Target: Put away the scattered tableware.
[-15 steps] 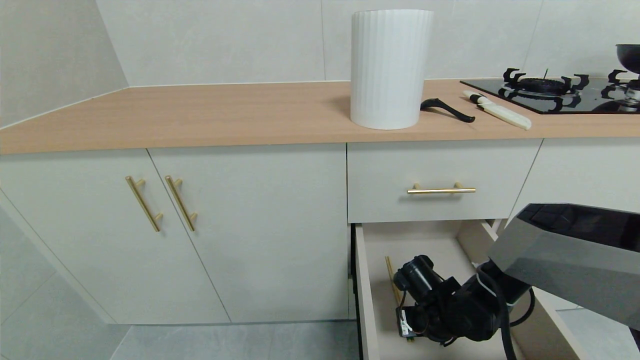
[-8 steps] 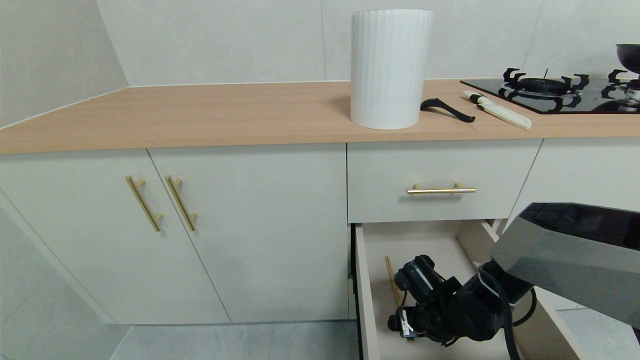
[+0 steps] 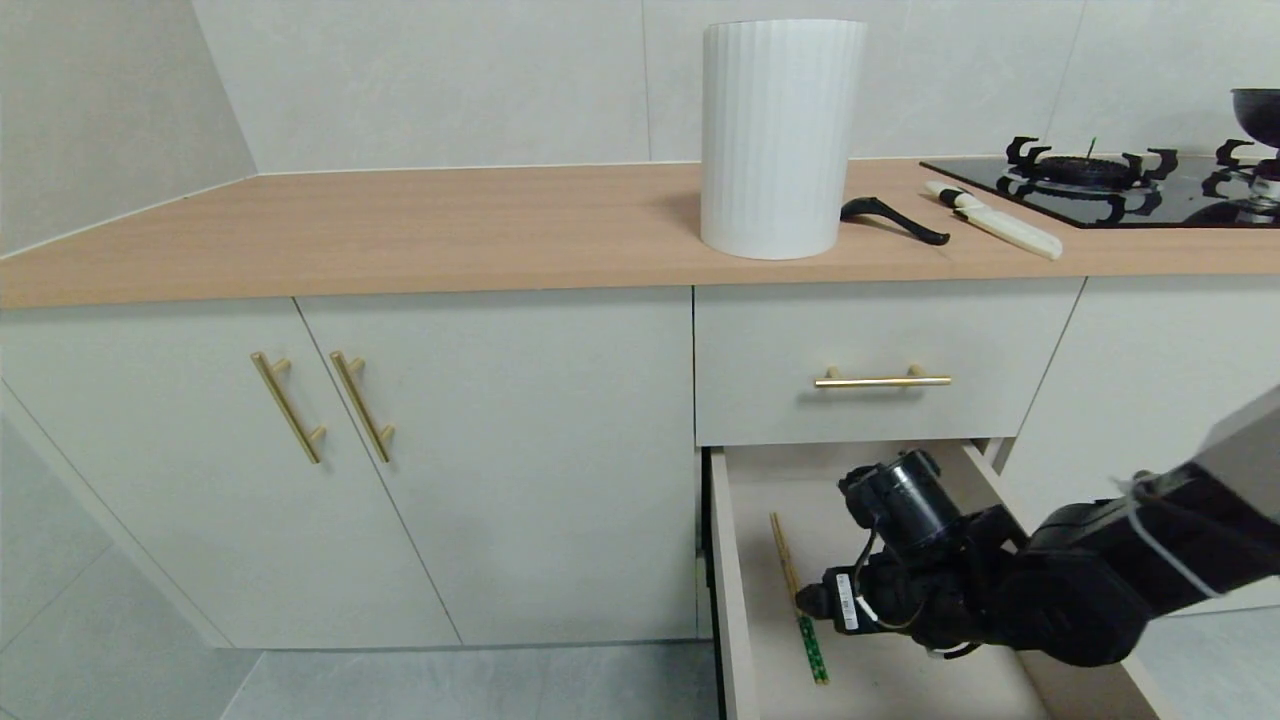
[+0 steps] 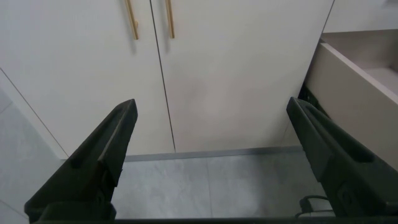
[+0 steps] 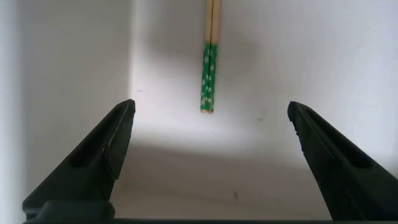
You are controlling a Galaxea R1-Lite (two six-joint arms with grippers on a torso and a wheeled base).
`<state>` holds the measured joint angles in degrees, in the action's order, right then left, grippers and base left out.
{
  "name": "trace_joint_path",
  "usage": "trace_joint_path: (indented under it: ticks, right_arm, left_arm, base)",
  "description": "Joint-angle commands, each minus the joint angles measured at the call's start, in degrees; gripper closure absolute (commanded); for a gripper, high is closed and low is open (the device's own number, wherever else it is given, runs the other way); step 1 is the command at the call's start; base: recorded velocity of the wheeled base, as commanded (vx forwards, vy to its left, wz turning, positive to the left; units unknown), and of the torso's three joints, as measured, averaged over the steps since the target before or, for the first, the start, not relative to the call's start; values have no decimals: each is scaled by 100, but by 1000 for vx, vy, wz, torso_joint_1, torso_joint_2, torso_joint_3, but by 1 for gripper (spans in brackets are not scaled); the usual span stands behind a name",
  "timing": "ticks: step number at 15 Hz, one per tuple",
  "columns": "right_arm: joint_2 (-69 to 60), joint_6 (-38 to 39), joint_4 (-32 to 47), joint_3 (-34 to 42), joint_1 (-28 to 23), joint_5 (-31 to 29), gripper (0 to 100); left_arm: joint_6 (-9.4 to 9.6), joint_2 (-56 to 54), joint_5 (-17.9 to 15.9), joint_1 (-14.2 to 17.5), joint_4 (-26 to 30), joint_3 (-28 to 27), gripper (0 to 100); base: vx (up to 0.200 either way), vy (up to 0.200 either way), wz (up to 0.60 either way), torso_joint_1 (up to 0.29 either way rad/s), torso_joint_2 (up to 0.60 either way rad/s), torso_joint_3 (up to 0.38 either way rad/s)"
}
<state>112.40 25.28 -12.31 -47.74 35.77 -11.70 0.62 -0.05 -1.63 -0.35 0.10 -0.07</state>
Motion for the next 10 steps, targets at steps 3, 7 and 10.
trace_joint_path:
  ticks: [3,7,10]
  right_arm:
    - [-1835,-604,36,256,-369,-139,0]
    - [-2468,-1034,27,247,-791,-130,0]
    - [-2706,-1228,18,239,-1010,-130,0]
  left_arm:
    - [-1,5,5,0,-1,-1,0]
    - [-1,5,5,0,-1,-1,0]
    - [-1,5,5,0,-1,-1,0]
  base:
    - [0,0,0,0,0,0]
    - [0,0,0,0,0,0]
    - [0,0,0,0,0,0]
